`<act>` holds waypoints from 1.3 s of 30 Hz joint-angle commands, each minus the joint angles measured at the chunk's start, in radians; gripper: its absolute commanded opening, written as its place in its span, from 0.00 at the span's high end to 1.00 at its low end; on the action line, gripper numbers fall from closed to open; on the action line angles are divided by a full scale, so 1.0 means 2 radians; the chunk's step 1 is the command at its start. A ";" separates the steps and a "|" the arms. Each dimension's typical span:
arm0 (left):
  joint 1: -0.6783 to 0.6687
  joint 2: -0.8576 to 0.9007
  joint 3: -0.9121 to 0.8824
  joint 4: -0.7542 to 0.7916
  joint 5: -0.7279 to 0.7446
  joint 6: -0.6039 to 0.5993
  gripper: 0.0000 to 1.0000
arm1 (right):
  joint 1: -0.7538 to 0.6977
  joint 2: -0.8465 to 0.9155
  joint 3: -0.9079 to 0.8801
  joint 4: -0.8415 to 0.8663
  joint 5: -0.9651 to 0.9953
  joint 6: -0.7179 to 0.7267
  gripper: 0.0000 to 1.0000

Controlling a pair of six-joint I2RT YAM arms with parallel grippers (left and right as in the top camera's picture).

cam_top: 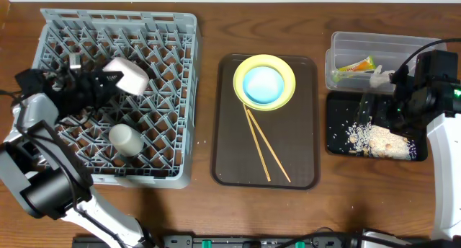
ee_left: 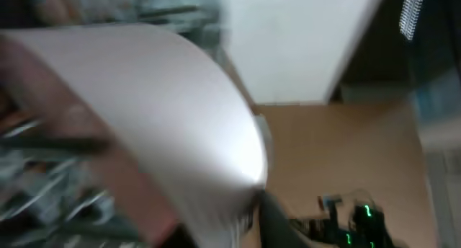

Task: Sort waste into correct bins and load items into the dishwasher
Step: 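Reach left gripper to the blue bowl on the yellow plate and grasp it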

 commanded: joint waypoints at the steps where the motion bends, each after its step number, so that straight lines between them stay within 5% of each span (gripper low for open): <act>1: 0.013 0.008 0.002 -0.032 -0.107 -0.002 0.62 | -0.007 -0.005 0.011 0.002 -0.002 0.005 0.01; 10: 0.021 -0.033 0.002 -0.072 -0.126 -0.001 0.46 | -0.007 -0.005 0.011 0.001 -0.002 0.005 0.01; 20: -0.033 -0.212 0.002 -0.099 -0.254 -0.001 0.35 | -0.007 -0.005 0.011 0.000 -0.002 0.005 0.01; 28: -0.243 -0.280 0.017 -0.085 -0.420 -0.022 0.35 | -0.007 -0.005 0.011 -0.002 -0.002 0.005 0.01; 34: -0.417 -0.231 0.127 -0.099 -0.562 -0.038 0.35 | -0.007 -0.005 0.011 -0.014 0.023 0.012 0.01; 39: -0.492 -0.154 0.204 -0.098 -0.609 -0.038 0.35 | -0.009 -0.005 0.011 -0.022 0.051 0.032 0.01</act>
